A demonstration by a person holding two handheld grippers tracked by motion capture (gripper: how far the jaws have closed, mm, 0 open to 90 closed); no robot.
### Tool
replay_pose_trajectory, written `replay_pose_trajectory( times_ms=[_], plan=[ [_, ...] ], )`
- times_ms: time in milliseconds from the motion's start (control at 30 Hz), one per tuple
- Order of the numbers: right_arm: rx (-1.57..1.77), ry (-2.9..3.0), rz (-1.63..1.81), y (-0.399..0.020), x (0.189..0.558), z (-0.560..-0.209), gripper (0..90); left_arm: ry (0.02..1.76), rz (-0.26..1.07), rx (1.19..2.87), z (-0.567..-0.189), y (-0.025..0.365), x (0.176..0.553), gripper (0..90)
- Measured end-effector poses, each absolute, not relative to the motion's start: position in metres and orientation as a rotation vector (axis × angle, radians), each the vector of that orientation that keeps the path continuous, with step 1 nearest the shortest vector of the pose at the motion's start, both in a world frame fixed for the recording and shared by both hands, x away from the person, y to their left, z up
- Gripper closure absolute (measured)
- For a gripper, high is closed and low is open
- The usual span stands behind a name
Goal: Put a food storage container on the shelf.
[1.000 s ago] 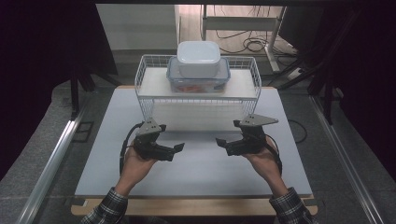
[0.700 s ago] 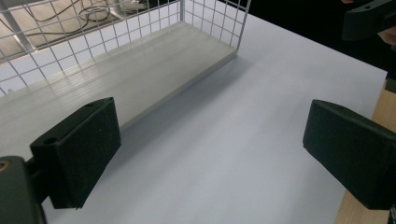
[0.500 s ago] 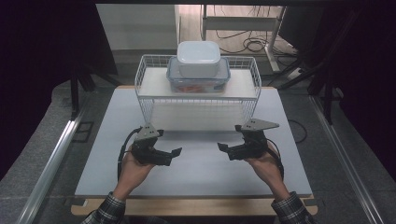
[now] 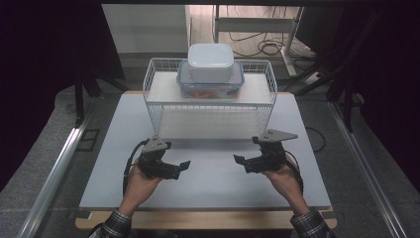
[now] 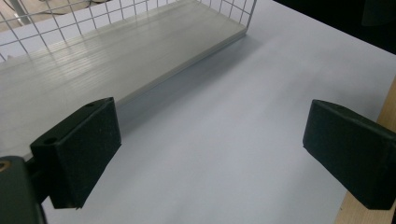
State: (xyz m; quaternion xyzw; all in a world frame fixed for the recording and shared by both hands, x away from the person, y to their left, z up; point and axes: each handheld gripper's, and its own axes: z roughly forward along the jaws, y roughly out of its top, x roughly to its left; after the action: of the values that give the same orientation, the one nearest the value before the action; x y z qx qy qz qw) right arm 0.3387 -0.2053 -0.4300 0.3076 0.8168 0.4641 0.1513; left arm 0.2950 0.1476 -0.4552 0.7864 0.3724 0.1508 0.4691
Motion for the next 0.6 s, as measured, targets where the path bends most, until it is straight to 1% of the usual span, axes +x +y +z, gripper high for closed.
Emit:
replay_pose_trajectory(
  times_ms=[600],
  plan=[
    [0.896, 2.334, 1.311, -0.213, 0.329, -0.434, 1.9, 0.963, 0.377, 1.914, -0.465, 0.165, 0.281, 4.3]
  ],
)
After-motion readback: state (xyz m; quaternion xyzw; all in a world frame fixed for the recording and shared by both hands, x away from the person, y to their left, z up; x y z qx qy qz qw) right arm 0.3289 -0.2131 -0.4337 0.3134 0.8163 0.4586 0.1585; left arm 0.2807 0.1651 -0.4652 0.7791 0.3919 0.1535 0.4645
